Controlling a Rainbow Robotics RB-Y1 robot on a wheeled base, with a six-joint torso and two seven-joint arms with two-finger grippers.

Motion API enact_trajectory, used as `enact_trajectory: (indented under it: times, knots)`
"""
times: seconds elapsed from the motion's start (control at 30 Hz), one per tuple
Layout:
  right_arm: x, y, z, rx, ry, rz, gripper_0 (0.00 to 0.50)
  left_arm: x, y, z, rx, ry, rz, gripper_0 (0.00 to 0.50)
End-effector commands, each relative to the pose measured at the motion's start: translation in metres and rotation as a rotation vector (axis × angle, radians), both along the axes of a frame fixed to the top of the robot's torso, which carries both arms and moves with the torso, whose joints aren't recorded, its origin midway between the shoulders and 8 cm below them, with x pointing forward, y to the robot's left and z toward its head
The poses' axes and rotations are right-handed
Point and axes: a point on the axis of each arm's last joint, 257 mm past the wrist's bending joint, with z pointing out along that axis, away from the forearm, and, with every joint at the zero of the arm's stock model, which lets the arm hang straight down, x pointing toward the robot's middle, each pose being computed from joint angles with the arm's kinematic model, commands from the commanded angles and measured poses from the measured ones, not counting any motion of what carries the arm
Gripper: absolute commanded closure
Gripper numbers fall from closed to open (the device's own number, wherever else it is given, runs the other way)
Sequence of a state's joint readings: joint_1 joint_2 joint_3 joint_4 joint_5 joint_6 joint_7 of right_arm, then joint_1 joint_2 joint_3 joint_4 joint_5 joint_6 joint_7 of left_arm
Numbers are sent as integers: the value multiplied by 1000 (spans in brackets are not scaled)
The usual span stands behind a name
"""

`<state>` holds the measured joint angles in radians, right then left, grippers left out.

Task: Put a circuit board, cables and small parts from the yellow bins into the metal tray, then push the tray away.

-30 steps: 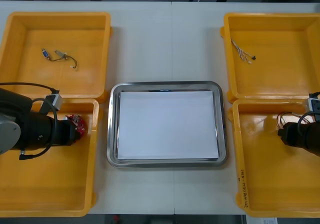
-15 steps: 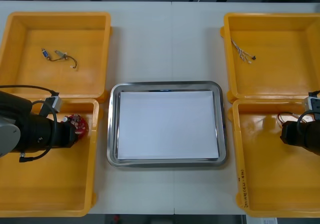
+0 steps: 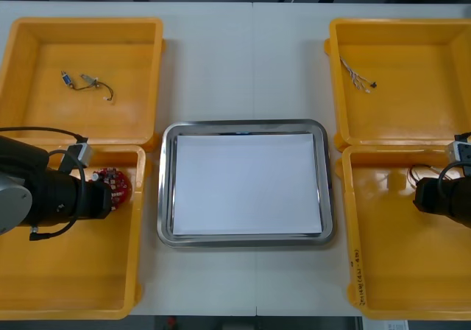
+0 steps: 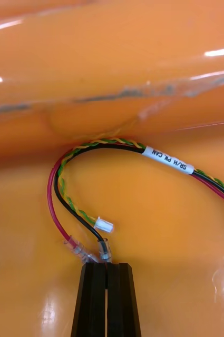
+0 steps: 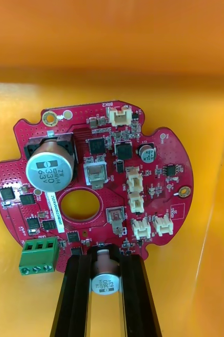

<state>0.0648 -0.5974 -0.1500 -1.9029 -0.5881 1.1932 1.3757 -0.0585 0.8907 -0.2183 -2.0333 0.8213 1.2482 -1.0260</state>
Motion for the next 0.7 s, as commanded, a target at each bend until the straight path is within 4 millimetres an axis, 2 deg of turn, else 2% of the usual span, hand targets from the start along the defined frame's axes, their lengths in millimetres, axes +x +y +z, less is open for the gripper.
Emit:
enact_trajectory:
  times: [0.03, 0.13, 0.33, 0.6, 0.7]
  knots:
    - [-1, 0, 33, -65, -2, 62, 500, -9, 15, -6, 53, 7, -26, 500]
    - [-8, 0, 43, -73, 15, 65, 500, -8, 18, -5, 59, 2, -28, 500]
    - [-20, 3, 48, -81, 48, 69, 500, -8, 28, 0, 77, -9, -33, 500]
    - [-38, 6, 50, -81, 62, 73, 500, -25, 40, 8, 97, -8, -39, 500]
    - [-52, 7, 52, -84, 66, 74, 500, -37, 44, 8, 105, -2, -45, 500]
